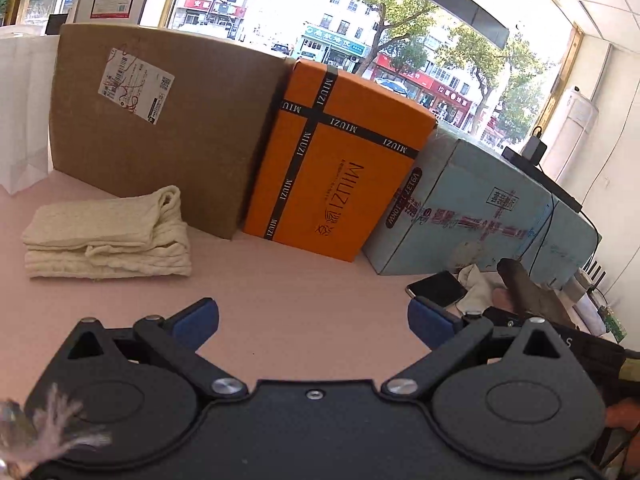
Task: Fold clothes
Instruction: 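Move both grippers toward the folded cream knit vest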
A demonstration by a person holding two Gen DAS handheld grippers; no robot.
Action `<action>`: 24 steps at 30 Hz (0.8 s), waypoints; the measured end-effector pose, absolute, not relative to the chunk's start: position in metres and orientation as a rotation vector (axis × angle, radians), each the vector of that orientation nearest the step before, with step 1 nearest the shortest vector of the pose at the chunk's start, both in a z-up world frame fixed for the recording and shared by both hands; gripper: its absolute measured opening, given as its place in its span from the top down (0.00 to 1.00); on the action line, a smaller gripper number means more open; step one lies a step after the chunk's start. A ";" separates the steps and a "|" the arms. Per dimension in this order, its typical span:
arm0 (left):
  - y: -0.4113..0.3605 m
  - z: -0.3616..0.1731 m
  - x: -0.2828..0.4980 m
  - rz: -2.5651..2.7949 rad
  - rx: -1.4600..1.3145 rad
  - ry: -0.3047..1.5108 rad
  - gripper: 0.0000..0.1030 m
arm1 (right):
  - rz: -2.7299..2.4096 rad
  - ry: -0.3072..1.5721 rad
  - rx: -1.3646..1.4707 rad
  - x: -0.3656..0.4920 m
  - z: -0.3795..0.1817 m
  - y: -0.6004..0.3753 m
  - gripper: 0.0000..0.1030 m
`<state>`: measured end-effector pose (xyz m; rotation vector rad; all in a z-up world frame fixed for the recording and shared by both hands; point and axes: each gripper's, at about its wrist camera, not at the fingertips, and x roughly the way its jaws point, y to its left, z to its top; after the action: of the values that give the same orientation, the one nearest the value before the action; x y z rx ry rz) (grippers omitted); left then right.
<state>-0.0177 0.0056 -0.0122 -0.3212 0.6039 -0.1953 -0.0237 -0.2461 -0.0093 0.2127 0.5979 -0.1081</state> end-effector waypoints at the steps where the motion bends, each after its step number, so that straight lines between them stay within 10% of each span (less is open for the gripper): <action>1: 0.004 -0.012 -0.018 -0.211 -0.320 0.608 0.00 | -0.100 0.580 0.216 -0.025 -0.007 -0.247 0.10; 24: 0.060 -0.004 -0.014 0.012 -0.262 0.483 0.00 | 0.291 0.492 0.149 0.015 0.009 -0.194 0.10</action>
<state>-0.0135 0.0599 -0.0037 -0.2617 0.4835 0.0116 0.0148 -0.1936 0.0089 0.1486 0.4919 0.2914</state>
